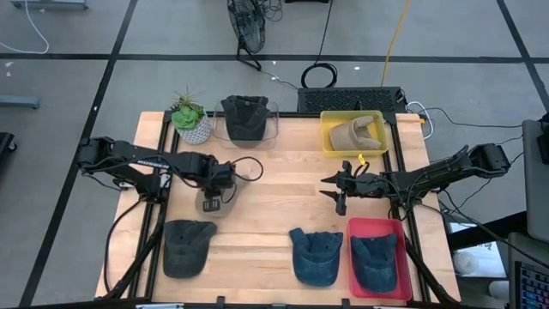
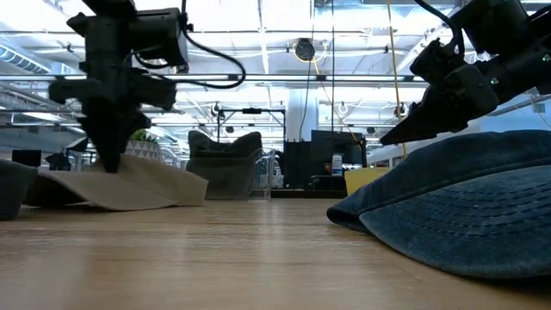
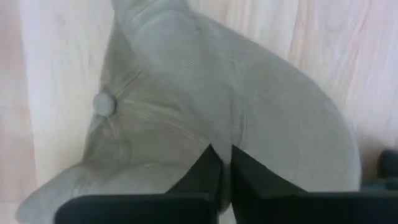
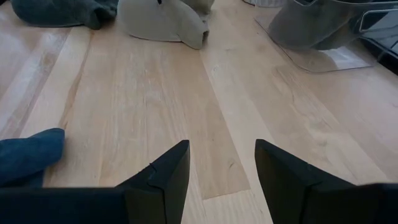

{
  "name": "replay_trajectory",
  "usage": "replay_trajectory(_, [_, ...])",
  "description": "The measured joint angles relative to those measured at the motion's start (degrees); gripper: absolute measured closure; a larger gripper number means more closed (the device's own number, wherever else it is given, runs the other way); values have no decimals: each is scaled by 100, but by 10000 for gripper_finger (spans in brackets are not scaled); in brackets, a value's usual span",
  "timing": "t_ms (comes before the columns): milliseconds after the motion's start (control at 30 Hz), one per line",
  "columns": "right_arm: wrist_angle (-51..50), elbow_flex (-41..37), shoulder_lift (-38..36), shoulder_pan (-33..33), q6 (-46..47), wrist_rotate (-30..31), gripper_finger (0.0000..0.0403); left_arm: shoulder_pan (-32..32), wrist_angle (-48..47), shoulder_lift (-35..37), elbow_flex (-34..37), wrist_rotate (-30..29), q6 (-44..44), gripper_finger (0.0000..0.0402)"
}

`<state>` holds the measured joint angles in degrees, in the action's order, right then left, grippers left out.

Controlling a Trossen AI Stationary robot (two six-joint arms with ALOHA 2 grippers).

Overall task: Pick & Place hat
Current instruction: Put the brown cap into the yellow bin

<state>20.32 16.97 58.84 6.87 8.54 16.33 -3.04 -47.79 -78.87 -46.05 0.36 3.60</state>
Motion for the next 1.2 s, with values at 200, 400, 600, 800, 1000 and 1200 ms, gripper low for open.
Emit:
replay_trajectory(200, [167,0,-1,-2,-22,6,243,-40,519,-2,-440,-23,255,377])
replay_trajectory(400, [178,0,-1,-2,-22,5,243,-36,1794,-2,-861,3,290,390])
replay_trajectory(600, [253,0,-1,-2,-22,5,243,-37,2418,-567,-1281,198,144,385])
replay_trajectory(800, [302,0,-1,-2,-42,-3,243,-38,2165,-1852,-2293,212,216,386])
replay_trajectory(1000, [273,0,0,-2,-42,-8,243,-37,1480,-2874,-3525,71,93,376])
replay_trajectory(1200, [21,0,0,-2,-30,-12,243,-91,1426,-3377,-4018,92,-75,395])
